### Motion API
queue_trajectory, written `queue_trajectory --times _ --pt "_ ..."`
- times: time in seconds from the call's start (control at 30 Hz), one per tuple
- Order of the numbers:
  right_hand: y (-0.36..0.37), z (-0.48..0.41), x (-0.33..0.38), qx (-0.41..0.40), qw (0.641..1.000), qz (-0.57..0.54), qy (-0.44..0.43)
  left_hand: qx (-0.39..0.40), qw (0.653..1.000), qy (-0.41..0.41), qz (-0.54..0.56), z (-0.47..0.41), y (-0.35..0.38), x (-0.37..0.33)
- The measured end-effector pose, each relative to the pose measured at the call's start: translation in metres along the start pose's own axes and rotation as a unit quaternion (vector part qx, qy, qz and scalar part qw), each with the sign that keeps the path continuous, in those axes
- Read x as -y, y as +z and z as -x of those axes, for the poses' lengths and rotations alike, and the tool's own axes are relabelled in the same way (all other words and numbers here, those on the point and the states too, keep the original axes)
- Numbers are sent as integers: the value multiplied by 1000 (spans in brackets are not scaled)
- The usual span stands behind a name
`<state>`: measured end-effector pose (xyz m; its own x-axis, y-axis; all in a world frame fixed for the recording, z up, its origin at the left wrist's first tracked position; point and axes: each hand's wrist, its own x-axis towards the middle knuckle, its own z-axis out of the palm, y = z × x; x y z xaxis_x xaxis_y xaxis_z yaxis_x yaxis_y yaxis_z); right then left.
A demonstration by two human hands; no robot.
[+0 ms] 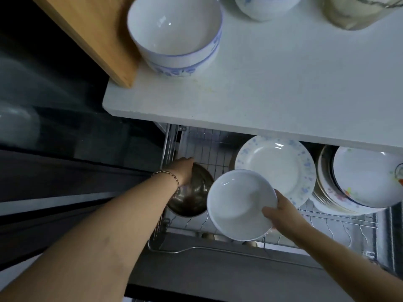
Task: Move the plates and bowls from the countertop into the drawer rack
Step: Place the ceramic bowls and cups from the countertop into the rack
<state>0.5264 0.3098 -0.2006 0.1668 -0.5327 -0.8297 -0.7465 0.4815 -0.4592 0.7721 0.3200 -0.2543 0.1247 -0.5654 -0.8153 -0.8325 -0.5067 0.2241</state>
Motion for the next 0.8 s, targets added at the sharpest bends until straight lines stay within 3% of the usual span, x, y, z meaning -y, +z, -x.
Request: queue_trajectory --times 0.1,0.27,0.4,0.63,0.73,0.8 --pt "-3 -9 -9 13 1000 -9 -12 15 999 -2 -52 -13 9 8" --pt "-9 -7 -23 31 998 -48 -17 7 998 44 -32 -6 18 9" --pt "-14 -3 -31 43 999 -13 -15 32 998 60 -8 5 46 5" --pt "-9 -7 -43 55 998 32 -13 126 973 95 168 2 106 -1" --pt "-3 -11 -47 57 997 54 6 97 949 48 295 5 109 -5" --pt "5 -16 -52 57 996 59 20 94 950 40 296 9 108 -6"
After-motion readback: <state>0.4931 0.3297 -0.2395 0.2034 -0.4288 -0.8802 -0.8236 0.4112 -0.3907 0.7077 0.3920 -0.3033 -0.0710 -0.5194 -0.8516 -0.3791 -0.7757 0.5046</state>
